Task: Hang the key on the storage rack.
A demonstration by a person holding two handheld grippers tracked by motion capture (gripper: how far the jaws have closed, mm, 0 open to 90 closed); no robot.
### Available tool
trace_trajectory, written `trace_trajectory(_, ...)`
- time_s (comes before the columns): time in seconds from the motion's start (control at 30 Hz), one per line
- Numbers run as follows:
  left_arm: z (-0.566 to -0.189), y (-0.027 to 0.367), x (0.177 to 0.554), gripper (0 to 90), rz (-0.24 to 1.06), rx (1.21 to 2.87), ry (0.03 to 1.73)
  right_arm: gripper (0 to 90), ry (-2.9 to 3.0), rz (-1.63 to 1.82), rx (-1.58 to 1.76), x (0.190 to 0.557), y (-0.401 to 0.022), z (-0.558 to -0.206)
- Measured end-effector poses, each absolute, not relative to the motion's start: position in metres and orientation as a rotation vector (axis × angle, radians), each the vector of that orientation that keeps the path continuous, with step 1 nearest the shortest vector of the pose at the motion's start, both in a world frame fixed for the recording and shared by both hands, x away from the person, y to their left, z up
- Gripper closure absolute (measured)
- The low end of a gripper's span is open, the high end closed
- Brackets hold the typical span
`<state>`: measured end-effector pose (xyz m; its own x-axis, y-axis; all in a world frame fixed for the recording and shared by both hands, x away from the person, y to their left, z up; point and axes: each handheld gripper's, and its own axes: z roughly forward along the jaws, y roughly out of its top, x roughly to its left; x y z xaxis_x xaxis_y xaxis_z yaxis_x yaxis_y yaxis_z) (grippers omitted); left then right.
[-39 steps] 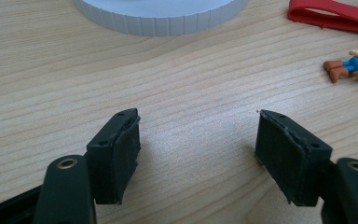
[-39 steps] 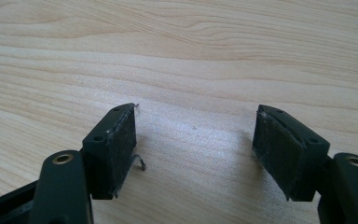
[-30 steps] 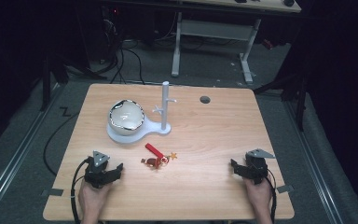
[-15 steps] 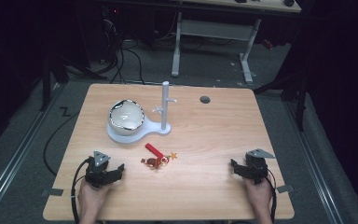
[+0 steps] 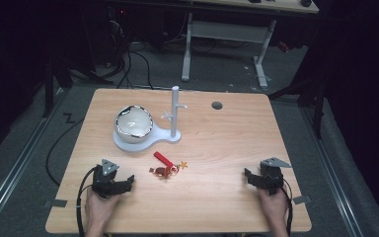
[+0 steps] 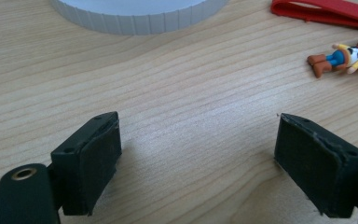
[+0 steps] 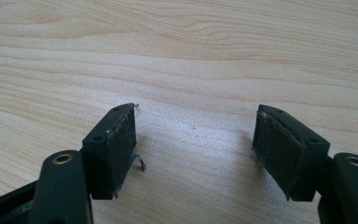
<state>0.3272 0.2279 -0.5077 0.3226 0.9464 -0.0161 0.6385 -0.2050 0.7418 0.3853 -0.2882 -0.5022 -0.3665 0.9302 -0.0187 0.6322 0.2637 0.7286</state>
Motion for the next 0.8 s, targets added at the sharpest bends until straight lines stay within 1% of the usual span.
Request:
trace_trajectory(0.13,-0.505,0.228,0.325,14.8,0.588,1.91,1.373,30.6,2.092,0.889,1.412,0.385,-0.288,-0.502)
trace_trajectory(0.27,-0.502,0.226,0.324,15.1,0.585,1.92,1.342,30.6,2.092,0.889,1.413,0.385,-0.288,-0.502)
trace_trajectory(0.33,-0.499,0.225,0.326,15.4,0.538,1.908,1.317,30.6,2.092,0.889,1.412,0.385,-0.288,-0.502)
trace_trajectory(0.47,-0.499,0.222,0.329,16.1,0.518,1.903,1.307,30.6,2.091,0.888,1.413,0.385,-0.288,-0.502)
trace_trajectory(0.53,-0.498,0.215,0.329,16.5,0.486,1.917,1.291,30.6,2.09,0.888,1.415,0.385,-0.288,-0.502)
trace_trajectory(0.8,-0.494,0.196,0.333,19.4,0.45,1.938,1.204,30.6,2.091,0.888,1.414,0.385,-0.288,-0.502)
